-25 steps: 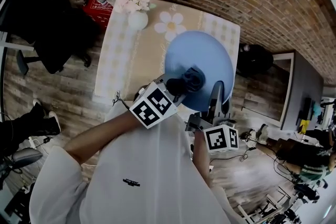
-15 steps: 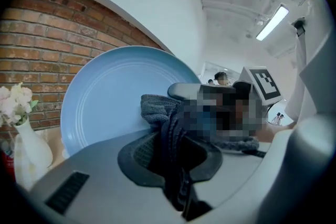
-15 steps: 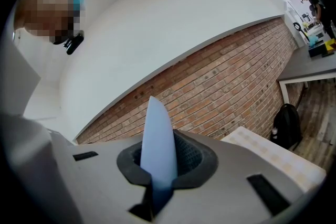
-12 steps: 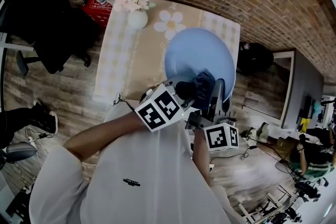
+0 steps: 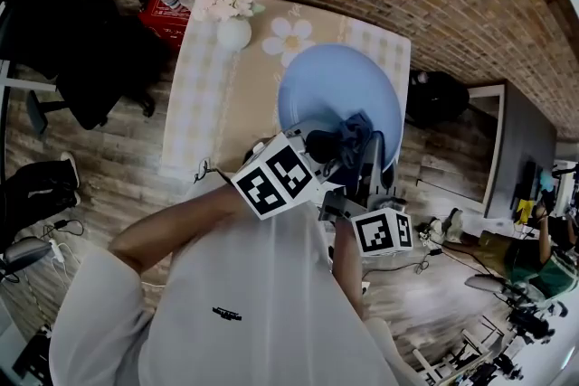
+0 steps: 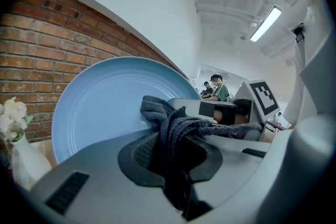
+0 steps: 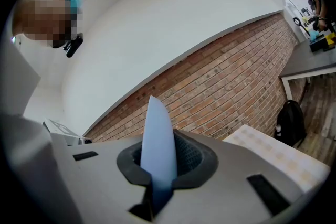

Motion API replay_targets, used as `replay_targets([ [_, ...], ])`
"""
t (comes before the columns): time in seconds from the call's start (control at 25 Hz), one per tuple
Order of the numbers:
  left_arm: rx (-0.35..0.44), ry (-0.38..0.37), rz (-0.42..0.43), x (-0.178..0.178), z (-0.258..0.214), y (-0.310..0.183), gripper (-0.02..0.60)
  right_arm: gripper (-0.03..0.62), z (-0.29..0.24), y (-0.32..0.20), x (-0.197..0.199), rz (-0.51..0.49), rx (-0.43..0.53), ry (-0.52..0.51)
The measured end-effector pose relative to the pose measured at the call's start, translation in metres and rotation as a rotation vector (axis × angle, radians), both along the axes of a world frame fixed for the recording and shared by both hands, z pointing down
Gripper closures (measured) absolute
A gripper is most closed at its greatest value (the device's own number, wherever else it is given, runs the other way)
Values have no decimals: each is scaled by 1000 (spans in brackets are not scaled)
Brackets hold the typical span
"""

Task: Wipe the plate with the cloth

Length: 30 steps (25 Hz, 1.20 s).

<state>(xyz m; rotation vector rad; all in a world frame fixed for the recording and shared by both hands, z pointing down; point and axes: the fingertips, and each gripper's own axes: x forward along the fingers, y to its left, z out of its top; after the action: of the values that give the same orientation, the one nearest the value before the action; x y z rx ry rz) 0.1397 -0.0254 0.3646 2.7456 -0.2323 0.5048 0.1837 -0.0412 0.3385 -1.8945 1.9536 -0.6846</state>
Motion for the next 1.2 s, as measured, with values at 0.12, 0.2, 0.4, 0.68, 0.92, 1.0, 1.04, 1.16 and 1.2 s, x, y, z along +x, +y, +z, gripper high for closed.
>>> replay_targets([
  [0.12,1,1,0,-1,-1,-4,520,534,1,-1,-1,-15,-3,2],
  [0.2,3,3,-7,-3,-1,-8,520,534,2,-1,-2,-17,-3,0],
  [0.4,-13,30,-71,-9,-5,-28,520,534,11,3,-7,-31,-30,-25],
  [0.68,20,57,-73,-8,-21,-39,520,534,9,6,-15,-50,-37,-22],
  [0.92,21,69,-95,-12,-22,-50,520,534,7,6,-16,-55,-34,-14],
  [1.0,32,71,-108,-14,-23,-52,520,534,7,7,-17,-54,-34,-23],
  [1.04,36,74,-117,-15,-23,-54,520,534,7,8,-17,-55,-33,-26],
  [1.16,40,77,-157,-22,-23,-62,520,534,5,9,-18,-61,-30,-28],
  [1.2,42,75,-171,-24,-23,-66,520,534,5,10,-18,-61,-29,-28],
])
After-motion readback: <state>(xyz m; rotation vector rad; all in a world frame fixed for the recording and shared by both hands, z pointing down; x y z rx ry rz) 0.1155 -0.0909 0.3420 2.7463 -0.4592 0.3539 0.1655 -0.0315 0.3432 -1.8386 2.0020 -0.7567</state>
